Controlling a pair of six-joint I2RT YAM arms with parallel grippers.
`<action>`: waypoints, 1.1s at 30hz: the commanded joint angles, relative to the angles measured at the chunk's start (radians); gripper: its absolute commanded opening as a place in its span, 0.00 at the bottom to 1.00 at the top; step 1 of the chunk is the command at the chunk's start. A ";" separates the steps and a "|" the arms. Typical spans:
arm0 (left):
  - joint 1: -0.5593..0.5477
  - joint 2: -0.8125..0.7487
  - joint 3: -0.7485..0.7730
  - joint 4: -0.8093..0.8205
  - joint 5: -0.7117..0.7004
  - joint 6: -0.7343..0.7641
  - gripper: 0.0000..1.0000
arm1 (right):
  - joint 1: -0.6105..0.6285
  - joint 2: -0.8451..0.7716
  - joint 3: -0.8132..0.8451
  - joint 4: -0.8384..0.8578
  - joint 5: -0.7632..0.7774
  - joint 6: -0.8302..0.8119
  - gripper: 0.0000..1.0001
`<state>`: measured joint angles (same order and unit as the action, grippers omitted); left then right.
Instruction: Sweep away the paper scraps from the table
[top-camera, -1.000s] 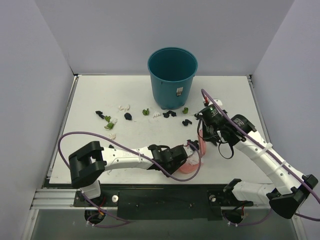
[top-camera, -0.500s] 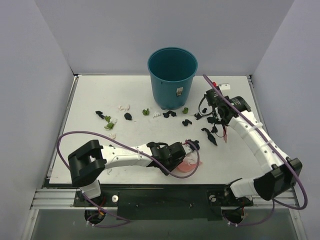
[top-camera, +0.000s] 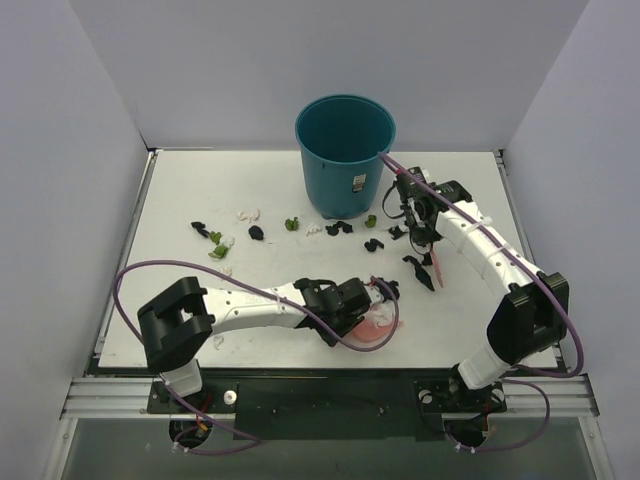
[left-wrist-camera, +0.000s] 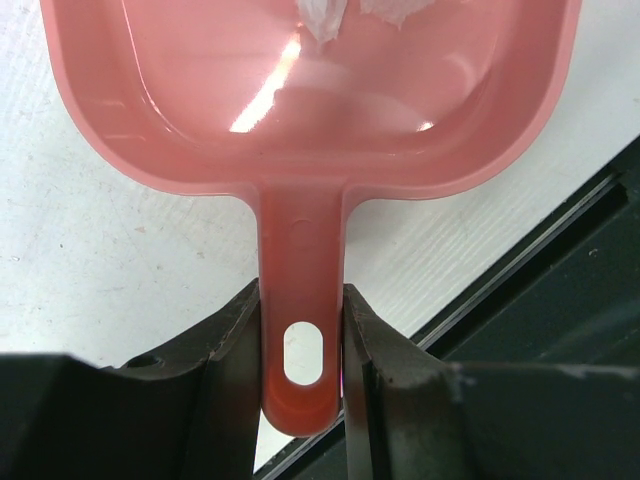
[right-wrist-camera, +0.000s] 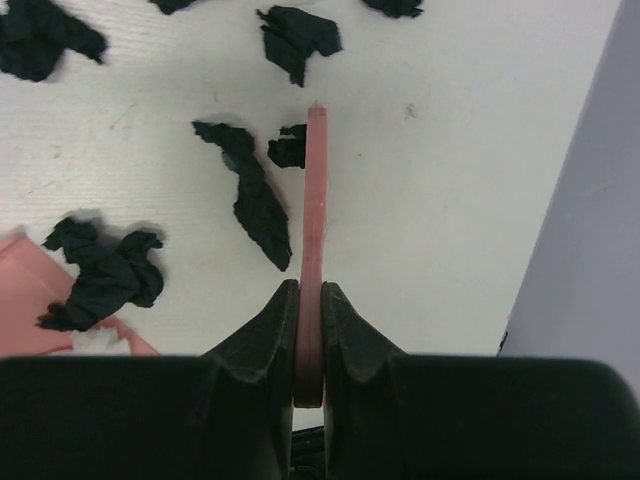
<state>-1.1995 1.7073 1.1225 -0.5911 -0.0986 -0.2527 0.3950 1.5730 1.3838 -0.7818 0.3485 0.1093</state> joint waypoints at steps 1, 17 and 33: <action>0.015 0.034 0.062 -0.012 -0.004 0.030 0.00 | 0.051 -0.031 -0.008 0.003 -0.095 -0.040 0.00; 0.052 0.120 0.118 0.039 -0.041 0.069 0.00 | 0.177 -0.154 -0.143 0.012 -0.368 0.043 0.00; 0.052 0.072 0.020 0.224 -0.082 0.018 0.00 | 0.229 -0.205 -0.055 -0.027 -0.414 0.142 0.00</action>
<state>-1.1538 1.8168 1.1778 -0.5041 -0.1474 -0.2062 0.6048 1.4097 1.2659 -0.7509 -0.0357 0.1970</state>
